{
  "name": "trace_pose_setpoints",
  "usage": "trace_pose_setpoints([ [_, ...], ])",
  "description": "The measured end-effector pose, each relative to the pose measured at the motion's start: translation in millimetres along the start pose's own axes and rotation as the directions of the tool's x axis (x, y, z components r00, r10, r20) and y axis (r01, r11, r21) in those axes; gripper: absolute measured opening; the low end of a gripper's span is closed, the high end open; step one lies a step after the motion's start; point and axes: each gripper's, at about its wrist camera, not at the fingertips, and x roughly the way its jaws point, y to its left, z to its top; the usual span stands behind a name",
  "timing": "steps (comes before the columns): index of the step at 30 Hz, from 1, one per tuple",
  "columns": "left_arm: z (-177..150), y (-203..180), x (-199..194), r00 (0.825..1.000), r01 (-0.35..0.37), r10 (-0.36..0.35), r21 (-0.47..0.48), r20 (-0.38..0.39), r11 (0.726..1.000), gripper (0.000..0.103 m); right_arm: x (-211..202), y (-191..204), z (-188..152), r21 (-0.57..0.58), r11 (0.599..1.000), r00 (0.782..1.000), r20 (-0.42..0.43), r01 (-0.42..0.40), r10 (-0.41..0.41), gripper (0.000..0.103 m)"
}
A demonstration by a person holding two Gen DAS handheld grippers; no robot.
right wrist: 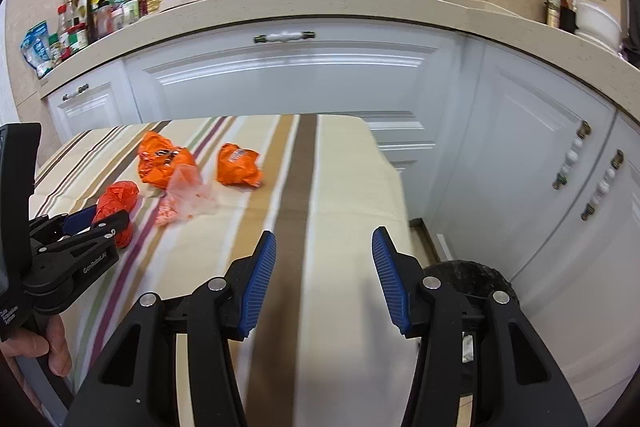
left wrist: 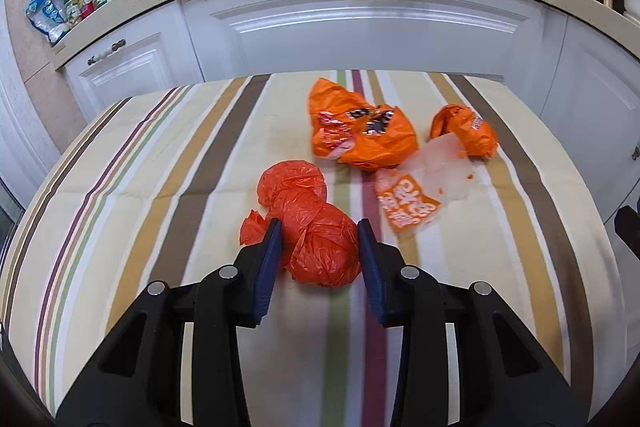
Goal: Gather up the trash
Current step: 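Move both tools back over the table toward the remaining bags, then grasp the clear printed bag with the right gripper while the left gripper grasps the red bag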
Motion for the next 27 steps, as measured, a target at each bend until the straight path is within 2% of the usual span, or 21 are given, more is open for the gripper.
trace_pose_setpoints([
  [7, 0, 46, -6, 0.999, -0.041, 0.041, -0.053, -0.005, 0.998, 0.036, 14, 40, 16, -0.055, 0.996, 0.998, 0.004, -0.068, 0.068, 0.050],
  [16, -2, 112, -8, 0.989, -0.150, 0.149, -0.132, -0.022, 0.980, 0.036, 42, 90, 37, -0.119, 0.983, 0.990, -0.008, -0.143, 0.143, 0.051],
  [20, -3, 127, -6, 0.985, -0.172, 0.170, -0.150, -0.028, 0.974, 0.035, 55, 103, 41, -0.141, 0.979, 0.989, -0.025, -0.146, 0.144, 0.051],
  [25, -5, 132, -3, 0.987, -0.163, 0.160, -0.154, -0.034, 0.974, 0.036, 68, 109, 39, -0.148, 0.978, 0.988, -0.073, -0.148, 0.139, 0.051],
  [27, -6, 132, -2, 0.987, -0.158, 0.154, -0.153, -0.037, 0.976, 0.036, 70, 110, 37, -0.150, 0.977, 0.987, -0.086, -0.149, 0.137, 0.043],
])
